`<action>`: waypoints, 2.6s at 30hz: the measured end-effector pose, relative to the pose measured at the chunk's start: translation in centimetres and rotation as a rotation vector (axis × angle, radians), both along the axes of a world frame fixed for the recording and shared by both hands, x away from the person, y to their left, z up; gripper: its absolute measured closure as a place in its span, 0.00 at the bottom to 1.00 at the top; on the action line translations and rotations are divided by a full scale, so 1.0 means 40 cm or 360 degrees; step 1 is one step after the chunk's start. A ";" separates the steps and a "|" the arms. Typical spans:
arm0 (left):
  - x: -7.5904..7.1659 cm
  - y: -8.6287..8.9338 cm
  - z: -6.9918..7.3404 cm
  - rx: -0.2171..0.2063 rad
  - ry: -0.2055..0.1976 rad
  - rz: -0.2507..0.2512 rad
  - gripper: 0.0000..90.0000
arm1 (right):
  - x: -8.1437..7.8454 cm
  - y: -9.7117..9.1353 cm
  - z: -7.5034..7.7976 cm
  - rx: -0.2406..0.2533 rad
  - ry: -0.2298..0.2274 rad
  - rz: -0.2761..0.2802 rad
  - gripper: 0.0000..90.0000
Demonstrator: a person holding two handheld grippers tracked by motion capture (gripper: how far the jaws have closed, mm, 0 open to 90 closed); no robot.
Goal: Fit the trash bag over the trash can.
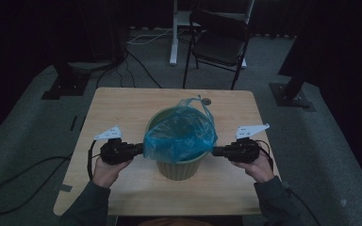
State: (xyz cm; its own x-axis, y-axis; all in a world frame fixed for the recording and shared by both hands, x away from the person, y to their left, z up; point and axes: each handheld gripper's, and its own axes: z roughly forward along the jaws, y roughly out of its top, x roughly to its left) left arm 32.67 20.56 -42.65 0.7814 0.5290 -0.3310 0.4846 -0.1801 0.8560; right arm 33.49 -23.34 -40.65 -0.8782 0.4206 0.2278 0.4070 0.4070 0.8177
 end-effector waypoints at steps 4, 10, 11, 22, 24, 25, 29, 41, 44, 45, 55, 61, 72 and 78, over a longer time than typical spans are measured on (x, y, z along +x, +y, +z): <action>-0.006 0.023 0.016 -0.0024 -0.0025 0.0050 0.77 | -0.007 -0.020 0.015 0.0025 -0.0035 -0.0033 0.82; -0.020 0.055 0.047 -0.0089 -0.0083 0.0108 0.71 | -0.014 -0.040 0.050 0.0096 -0.0080 -0.0031 0.78; -0.023 0.057 0.053 -0.0095 -0.0092 0.0104 0.70 | -0.018 -0.042 0.064 0.0114 -0.0099 -0.0030 0.77; -0.042 0.033 0.089 -0.0191 -0.0131 -0.0025 0.61 | -0.016 -0.021 0.090 0.0200 -0.0113 0.0010 0.73; -0.045 0.023 0.091 -0.0191 -0.0134 -0.0064 0.57 | -0.014 -0.012 0.090 0.0198 -0.0113 0.0020 0.72; -0.045 0.020 0.091 -0.0185 -0.0134 -0.0074 0.56 | -0.013 -0.008 0.089 0.0196 -0.0117 0.0021 0.73; -0.048 -0.009 0.081 -0.0125 -0.0102 -0.0117 0.52 | -0.015 0.004 0.084 0.0174 -0.0107 0.0038 0.83; -0.056 -0.028 0.046 -0.0045 -0.0070 -0.0127 0.94 | -0.032 0.022 0.052 0.0095 -0.0057 0.0168 1.00; -0.061 -0.028 0.037 -0.0034 -0.0061 -0.0139 0.98 | -0.033 0.023 0.041 0.0093 -0.0039 0.0176 1.00; -0.061 -0.028 0.037 -0.0034 -0.0061 -0.0139 0.98 | -0.033 0.023 0.039 0.0094 -0.0035 0.0179 1.00; -0.069 -0.015 -0.001 0.0021 -0.0018 -0.0130 1.00 | -0.039 0.038 0.009 0.0054 0.0017 0.0236 1.00; -0.054 -0.008 -0.022 0.0064 0.0002 -0.0085 1.00 | -0.029 0.053 -0.015 0.0002 0.0055 0.0239 1.00; -0.036 0.006 -0.035 0.0084 0.0012 -0.0030 1.00 | -0.015 0.040 -0.029 -0.0013 0.0100 0.0218 1.00; -0.047 0.037 -0.009 -0.0023 -0.0039 0.0004 0.84 | -0.026 0.025 -0.007 0.0010 0.0060 0.0234 0.89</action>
